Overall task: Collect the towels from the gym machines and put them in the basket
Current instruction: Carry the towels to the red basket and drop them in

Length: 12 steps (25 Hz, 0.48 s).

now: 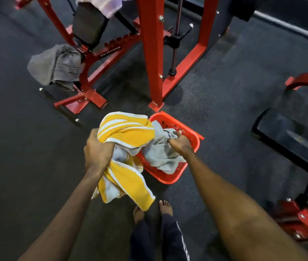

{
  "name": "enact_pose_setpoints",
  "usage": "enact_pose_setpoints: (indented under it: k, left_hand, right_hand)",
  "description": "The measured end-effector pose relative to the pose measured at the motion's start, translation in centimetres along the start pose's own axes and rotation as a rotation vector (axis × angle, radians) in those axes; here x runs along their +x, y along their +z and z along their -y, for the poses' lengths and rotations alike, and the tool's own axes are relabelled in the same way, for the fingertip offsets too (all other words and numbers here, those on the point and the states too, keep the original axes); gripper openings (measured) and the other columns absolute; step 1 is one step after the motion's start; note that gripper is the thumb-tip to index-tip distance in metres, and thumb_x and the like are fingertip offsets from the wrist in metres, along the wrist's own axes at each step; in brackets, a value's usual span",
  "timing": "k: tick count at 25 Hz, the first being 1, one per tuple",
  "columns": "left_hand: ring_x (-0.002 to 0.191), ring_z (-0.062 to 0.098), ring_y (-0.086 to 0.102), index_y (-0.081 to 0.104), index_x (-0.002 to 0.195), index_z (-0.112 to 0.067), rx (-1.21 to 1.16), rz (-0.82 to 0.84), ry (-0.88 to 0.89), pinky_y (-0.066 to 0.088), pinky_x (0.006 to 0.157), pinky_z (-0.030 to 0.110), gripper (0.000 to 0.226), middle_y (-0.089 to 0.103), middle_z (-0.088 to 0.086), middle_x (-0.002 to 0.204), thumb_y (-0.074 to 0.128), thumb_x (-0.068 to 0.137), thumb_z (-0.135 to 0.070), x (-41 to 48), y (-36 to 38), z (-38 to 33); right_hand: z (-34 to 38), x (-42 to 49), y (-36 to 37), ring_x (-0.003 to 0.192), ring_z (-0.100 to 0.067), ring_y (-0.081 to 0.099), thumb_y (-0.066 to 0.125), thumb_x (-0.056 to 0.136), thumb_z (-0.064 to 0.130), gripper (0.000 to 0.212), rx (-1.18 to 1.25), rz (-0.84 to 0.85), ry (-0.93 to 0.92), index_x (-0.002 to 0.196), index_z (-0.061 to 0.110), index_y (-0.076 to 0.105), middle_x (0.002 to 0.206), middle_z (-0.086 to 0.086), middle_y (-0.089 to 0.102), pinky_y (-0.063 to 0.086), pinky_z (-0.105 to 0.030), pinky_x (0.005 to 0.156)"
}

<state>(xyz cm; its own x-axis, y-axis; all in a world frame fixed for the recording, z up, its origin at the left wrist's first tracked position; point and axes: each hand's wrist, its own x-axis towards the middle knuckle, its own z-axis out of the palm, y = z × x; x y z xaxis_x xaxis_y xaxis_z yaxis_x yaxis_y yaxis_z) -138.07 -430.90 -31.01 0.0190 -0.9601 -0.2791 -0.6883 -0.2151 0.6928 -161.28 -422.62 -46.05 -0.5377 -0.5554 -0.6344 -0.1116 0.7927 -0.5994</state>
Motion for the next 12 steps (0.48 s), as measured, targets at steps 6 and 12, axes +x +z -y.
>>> enact_pose_setpoints:
  k: [6, 12]
  left_hand:
    - [0.084, 0.013, 0.060, 0.060, 0.102, -0.029, -0.069, 0.138, 0.063, 0.041, 0.064, 0.028, 0.020, 0.066, -0.006, 0.092, 0.062, 0.082, -0.034, 1.4, 6.4, -4.6]
    - [0.091, 0.010, 0.067, 0.060, 0.110, -0.029, -0.241, 0.166, 0.279, 0.051, 0.072, 0.027, 0.034, 0.071, -0.008, 0.095, 0.070, 0.078, -0.031, 3.2, 11.4, -6.8]
  right_hand:
    - [0.3, 4.9, -1.2, 0.092, -0.028, 0.069, 0.046, 0.087, 0.036, 0.035, 0.223, -0.031, 0.046, 0.088, 0.017, 0.075, 0.093, -0.007, 0.076, 0.054, -0.043, 0.087]
    - [2.4, 4.1, -7.1, 0.096, -0.027, 0.064, 0.046, 0.099, 0.026, 0.025, 0.414, -0.093, 0.066, 0.094, 0.029, 0.070, 0.094, 0.007, 0.070, 0.054, -0.044, 0.088]
